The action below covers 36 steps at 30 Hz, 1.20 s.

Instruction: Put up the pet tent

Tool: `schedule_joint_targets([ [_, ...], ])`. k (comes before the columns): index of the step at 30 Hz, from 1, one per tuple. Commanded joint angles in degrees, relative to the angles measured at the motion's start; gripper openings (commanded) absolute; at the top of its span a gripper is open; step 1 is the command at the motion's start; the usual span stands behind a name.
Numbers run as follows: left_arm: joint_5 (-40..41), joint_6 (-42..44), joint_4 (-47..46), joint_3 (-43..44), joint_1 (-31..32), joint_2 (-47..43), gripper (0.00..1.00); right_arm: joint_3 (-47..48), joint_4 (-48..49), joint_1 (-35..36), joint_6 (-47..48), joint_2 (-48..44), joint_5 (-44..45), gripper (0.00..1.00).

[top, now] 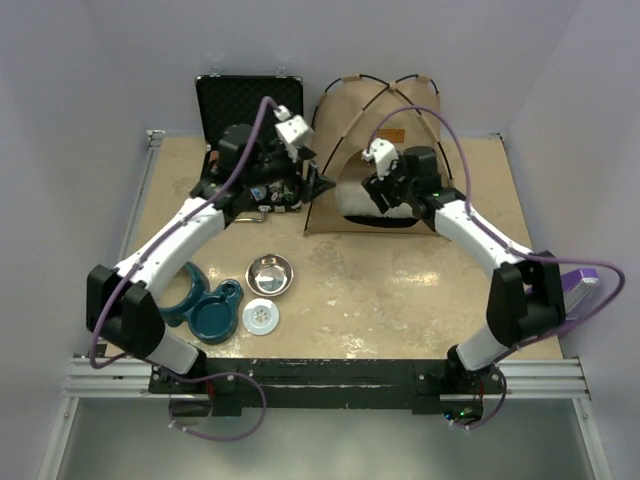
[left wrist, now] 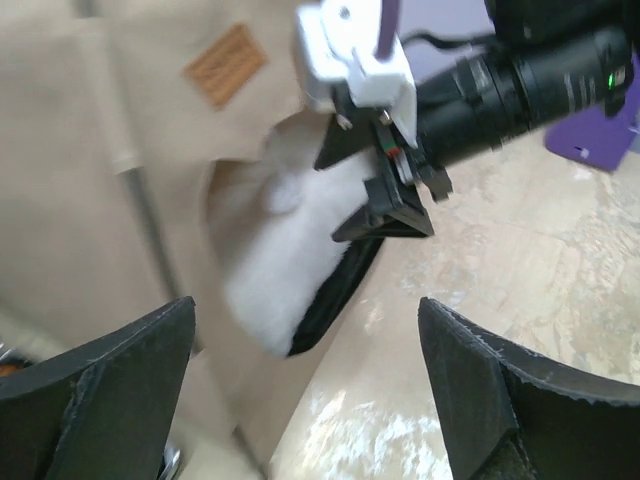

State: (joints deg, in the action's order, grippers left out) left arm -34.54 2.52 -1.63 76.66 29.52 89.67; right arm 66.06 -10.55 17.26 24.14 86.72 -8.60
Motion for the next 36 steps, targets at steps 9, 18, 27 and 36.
schedule_joint_targets([
  [9,-4.74,6.94,38.50,1.37,-28.87,-14.61,1.00,9.62,2.91,6.21,2.75,20.53,0.70,0.65],
  [18,14.21,33.07,65.17,-2.73,-45.95,-17.15,0.98,6.36,-12.21,6.30,1.71,-1.97,-4.92,0.75],
  [27,24.18,32.89,62.80,-20.57,-45.95,-18.39,0.89,6.09,-17.32,8.05,1.87,-5.60,-14.07,0.76],
  [36,19.78,33.79,53.76,-31.49,-45.78,-17.61,0.66,9.17,-16.96,8.76,2.14,-1.29,-14.51,0.75],
])
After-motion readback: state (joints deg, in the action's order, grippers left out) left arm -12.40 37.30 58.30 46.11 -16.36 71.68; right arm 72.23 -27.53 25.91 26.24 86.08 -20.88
